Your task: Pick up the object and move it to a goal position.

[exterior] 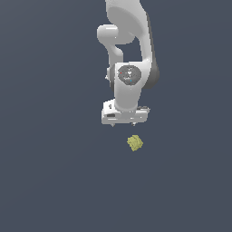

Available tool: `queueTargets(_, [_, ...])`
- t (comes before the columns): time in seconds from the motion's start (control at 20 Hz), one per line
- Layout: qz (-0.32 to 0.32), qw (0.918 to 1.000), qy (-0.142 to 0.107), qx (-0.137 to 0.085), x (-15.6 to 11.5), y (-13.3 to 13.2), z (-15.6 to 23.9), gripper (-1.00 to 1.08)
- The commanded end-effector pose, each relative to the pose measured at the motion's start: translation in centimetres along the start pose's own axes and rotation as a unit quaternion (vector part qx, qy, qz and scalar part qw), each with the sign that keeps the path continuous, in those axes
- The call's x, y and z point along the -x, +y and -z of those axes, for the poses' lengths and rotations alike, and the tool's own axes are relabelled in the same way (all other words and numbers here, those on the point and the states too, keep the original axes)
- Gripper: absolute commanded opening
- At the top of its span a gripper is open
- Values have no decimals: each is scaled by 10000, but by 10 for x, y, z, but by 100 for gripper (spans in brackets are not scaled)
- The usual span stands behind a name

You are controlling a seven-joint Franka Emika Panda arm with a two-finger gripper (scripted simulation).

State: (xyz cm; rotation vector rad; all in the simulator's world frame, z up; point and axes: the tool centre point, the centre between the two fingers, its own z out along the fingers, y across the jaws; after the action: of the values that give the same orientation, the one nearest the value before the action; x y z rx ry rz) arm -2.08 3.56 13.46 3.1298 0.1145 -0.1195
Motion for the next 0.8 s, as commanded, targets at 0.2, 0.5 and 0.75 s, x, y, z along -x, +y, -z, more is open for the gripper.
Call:
queueTargets(0.2, [210,9998,34,10,-6,-5,-4,100])
queueTargets(0.5, [771,9969,129,32,-20,-21,-14,100])
queueTargets(0.75, [1440,9893,246,50,-37,-40,-26,100])
